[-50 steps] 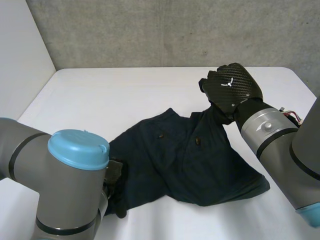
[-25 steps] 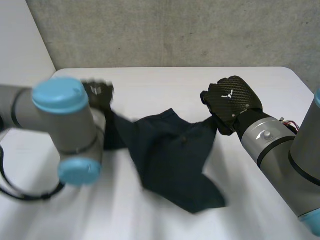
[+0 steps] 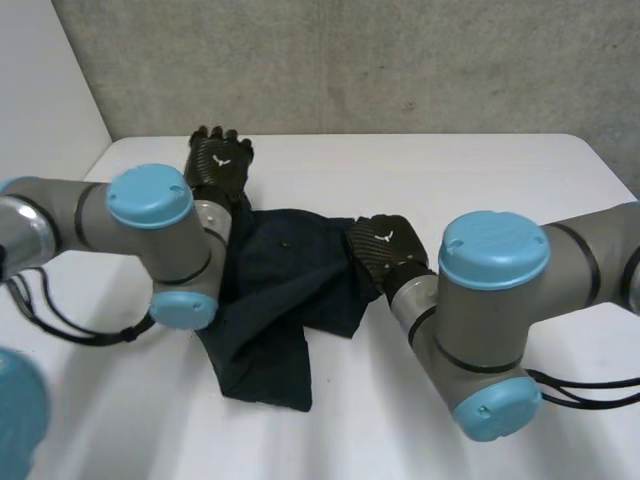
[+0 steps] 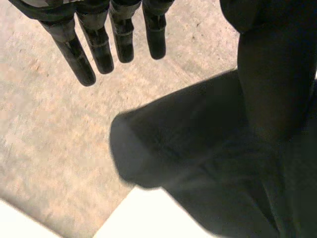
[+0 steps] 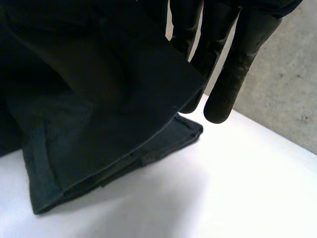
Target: Fold the shorts.
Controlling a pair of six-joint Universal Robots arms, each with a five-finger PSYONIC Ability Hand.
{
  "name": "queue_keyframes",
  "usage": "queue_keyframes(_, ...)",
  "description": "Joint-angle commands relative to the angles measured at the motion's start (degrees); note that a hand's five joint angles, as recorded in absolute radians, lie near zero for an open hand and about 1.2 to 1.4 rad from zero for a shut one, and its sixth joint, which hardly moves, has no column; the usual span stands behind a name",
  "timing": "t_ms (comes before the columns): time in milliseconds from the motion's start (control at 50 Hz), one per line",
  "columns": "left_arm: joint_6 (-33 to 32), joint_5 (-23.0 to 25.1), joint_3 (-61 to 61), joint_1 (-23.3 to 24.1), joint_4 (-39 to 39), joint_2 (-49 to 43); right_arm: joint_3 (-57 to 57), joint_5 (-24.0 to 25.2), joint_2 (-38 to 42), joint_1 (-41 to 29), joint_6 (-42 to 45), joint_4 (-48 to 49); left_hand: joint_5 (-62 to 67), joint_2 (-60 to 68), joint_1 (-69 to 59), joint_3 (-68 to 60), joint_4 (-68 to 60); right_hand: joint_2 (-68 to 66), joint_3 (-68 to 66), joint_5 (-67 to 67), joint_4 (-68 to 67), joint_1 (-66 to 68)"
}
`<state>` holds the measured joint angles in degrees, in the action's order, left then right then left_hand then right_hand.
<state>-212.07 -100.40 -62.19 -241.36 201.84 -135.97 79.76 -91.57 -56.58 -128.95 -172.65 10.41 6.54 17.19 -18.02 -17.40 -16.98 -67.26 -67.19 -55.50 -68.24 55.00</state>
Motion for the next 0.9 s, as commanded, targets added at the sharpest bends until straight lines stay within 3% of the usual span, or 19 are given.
queue_keyframes(20,12.4,-5.2,-15.1,0.3,-7.7,18.3,-0.6,-4.4,0.2,-0.2,0.4,-0.1,-0.1,-0.8,1.6,1.0,0.5,-12.7,-12.8,-14.5,-11.8,25.0)
queue_keyframes(140,28.2,-5.2,-23.1,2.0,-23.7,33.8,-1.7,-5.0,0.0,-1.4,0.5,0.0,0.1,-0.6,1.4,0.8,0.4,-12.7,-12.8,-14.5,-11.8,25.0)
queue_keyframes(220,35.6,-4.8,-26.4,4.0,-31.2,38.2,-2.9,-5.5,0.9,-2.6,1.1,-0.1,0.1,-0.6,1.4,0.8,0.4,-12.7,-12.8,-14.5,-11.8,25.0)
queue_keyframes(320,39.9,-5.1,-30.9,8.0,-35.8,40.3,-4.3,-7.3,1.8,-3.3,3.3,-0.2,-0.3,-0.9,1.7,1.1,0.7,-12.7,-12.8,-14.5,-11.8,25.0)
queue_keyframes(460,40.9,-6.8,-36.7,13.2,-34.0,38.8,-5.0,-7.8,1.1,-3.3,3.1,-0.3,-3.1,-3.8,4.6,4.0,3.6,-12.7,-12.8,-14.5,-11.8,25.0)
queue_keyframes(660,42.8,-20.7,-35.0,20.0,-23.5,28.4,-3.2,-7.8,-1.6,-3.1,2.5,-0.4,-4.3,-5.0,5.8,5.2,4.8,-12.7,-12.8,-14.5,-11.8,25.0)
queue_keyframes(760,43.0,-25.7,-32.6,20.5,-20.2,23.0,-1.7,-7.7,-2.6,-2.9,0.7,-0.5,-4.3,-5.0,5.8,5.2,4.8,-12.7,-12.8,-14.5,-11.8,25.0)
queue_keyframes(900,46.1,-26.9,-29.9,19.7,-16.8,18.1,-0.7,-7.7,-3.1,-2.7,-0.8,-0.4,-3.1,-3.8,4.6,4.0,3.6,-12.7,-12.8,-14.5,-11.8,25.0)
